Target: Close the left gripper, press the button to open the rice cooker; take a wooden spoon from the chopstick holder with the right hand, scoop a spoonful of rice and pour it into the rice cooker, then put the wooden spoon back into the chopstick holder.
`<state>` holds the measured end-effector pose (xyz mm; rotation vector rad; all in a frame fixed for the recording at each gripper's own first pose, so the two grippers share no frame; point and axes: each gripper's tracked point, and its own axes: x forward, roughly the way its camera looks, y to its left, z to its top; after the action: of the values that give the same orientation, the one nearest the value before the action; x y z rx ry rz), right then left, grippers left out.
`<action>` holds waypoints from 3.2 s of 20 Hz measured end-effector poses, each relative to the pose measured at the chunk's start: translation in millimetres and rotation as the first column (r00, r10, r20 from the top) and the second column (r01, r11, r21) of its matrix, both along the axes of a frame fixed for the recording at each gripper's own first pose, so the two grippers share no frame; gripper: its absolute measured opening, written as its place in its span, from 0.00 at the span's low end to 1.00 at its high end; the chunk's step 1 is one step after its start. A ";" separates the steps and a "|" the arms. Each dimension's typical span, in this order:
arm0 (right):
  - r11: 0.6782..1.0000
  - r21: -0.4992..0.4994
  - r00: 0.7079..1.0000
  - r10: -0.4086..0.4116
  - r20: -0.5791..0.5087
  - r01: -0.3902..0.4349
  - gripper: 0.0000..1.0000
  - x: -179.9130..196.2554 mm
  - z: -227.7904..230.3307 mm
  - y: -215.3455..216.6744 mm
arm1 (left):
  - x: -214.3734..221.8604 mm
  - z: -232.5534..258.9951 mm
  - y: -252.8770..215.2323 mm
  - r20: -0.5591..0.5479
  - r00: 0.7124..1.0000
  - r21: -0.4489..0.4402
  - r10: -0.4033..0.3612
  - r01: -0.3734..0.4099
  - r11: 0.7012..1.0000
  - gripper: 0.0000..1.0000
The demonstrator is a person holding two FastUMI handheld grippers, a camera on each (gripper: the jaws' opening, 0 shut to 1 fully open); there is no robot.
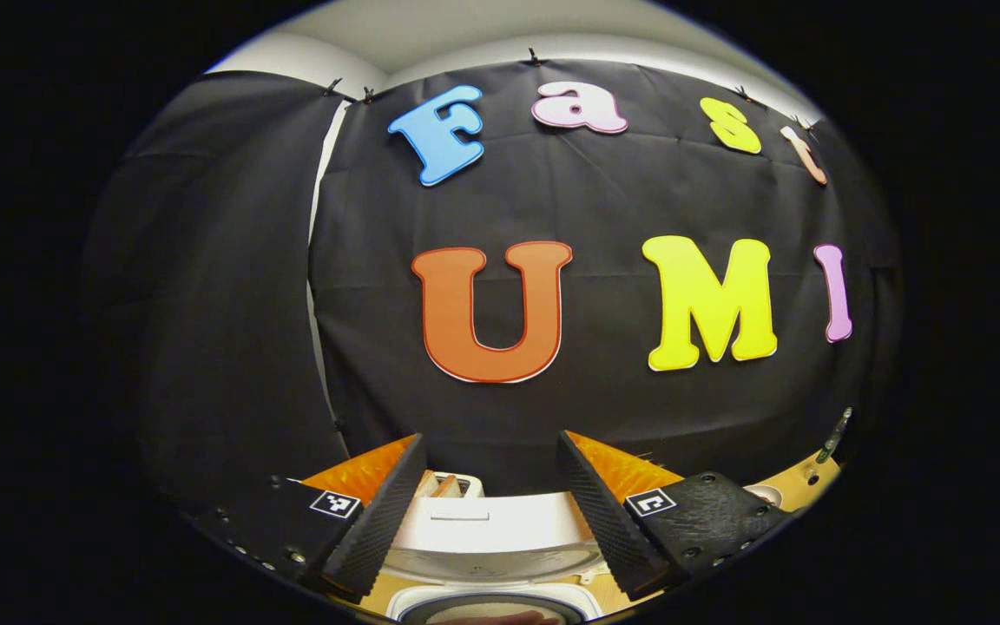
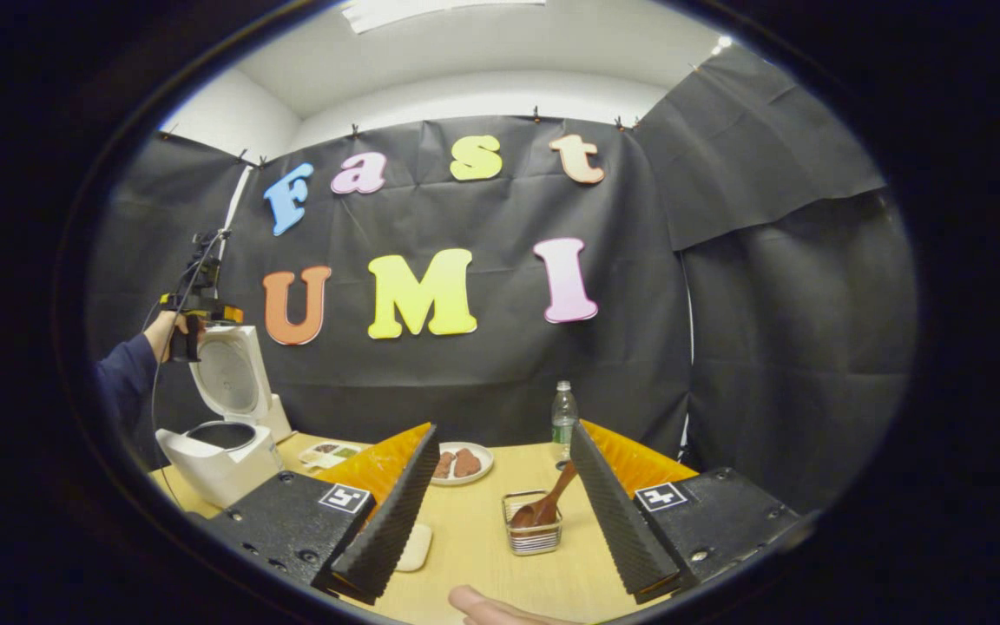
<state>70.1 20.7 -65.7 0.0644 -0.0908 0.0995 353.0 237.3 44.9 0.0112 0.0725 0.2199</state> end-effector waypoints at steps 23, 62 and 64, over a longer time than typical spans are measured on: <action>0.992 0.019 0.992 0.126 0.014 -0.126 0.95 -111.5 -18.8 15.3 | -145.9 -86.9 -48.6 -0.132 0.991 -0.068 -0.023 0.014 0.998 0.98; 0.994 0.041 0.992 0.103 0.075 -0.106 0.95 -182.0 -26.0 -15.2 | -192.3 -215.7 -64.9 -0.261 0.965 -0.101 -0.005 -0.022 0.995 0.99; 0.991 0.071 0.990 0.105 0.092 -0.112 0.95 -181.6 -20.6 -17.8 | -193.5 -212.7 -65.4 -0.237 0.972 -0.076 0.007 -0.025 0.997 0.98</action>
<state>-111.4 2.9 -86.3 0.1414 -0.1795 0.2078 159.6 172.0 -167.8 -0.0412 0.3189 0.2309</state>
